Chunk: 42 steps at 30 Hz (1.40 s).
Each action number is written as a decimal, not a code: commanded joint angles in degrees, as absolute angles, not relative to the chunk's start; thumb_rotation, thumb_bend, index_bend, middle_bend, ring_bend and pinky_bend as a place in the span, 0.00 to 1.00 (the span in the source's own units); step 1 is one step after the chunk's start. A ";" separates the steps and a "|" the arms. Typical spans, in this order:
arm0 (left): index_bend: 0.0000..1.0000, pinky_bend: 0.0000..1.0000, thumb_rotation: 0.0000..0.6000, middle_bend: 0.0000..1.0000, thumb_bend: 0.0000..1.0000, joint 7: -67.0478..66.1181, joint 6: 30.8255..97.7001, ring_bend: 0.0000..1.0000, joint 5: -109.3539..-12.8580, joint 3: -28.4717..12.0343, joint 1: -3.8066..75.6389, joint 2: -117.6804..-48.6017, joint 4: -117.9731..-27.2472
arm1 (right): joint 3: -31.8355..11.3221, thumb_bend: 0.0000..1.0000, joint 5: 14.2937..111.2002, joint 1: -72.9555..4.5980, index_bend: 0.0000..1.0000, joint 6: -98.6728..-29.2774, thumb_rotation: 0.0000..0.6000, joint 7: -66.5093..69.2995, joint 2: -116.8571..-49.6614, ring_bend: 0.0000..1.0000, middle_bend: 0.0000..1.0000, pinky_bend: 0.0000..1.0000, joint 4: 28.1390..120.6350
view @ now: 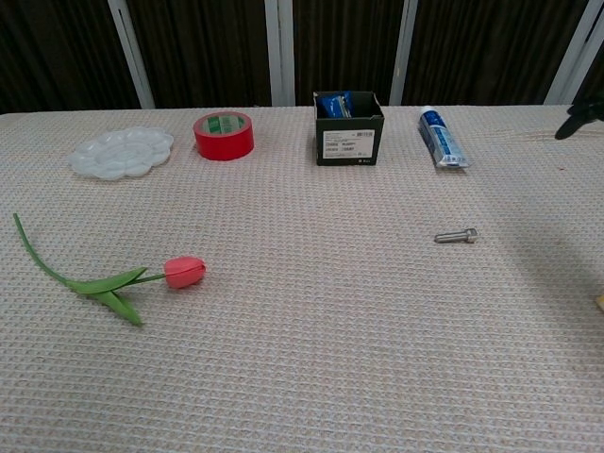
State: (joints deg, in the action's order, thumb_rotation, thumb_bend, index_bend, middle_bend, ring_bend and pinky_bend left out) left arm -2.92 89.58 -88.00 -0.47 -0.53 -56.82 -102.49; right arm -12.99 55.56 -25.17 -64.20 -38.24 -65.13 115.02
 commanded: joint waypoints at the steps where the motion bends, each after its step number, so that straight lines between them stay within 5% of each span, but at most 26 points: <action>1: 0.23 0.00 1.00 0.00 0.25 -2.78 89.66 0.00 -87.88 -0.49 -0.61 -56.70 -102.50 | -17.57 0.23 41.40 -36.01 0.24 -59.57 1.00 -46.73 -69.79 0.00 0.00 0.00 115.01; 15: 0.23 0.00 1.00 0.00 0.25 -2.14 89.23 0.00 -87.05 -0.81 -0.44 -56.30 -102.27 | -19.09 0.24 19.72 -50.70 0.32 -64.17 1.00 -54.57 -82.34 0.01 0.00 0.00 104.53; 42: 0.24 0.00 1.00 0.00 0.25 -2.28 89.11 0.00 -86.66 -0.97 -0.36 -56.34 -102.28 | -13.97 0.30 18.22 -53.30 0.44 -63.90 1.00 -50.30 -86.75 0.02 0.00 0.00 96.14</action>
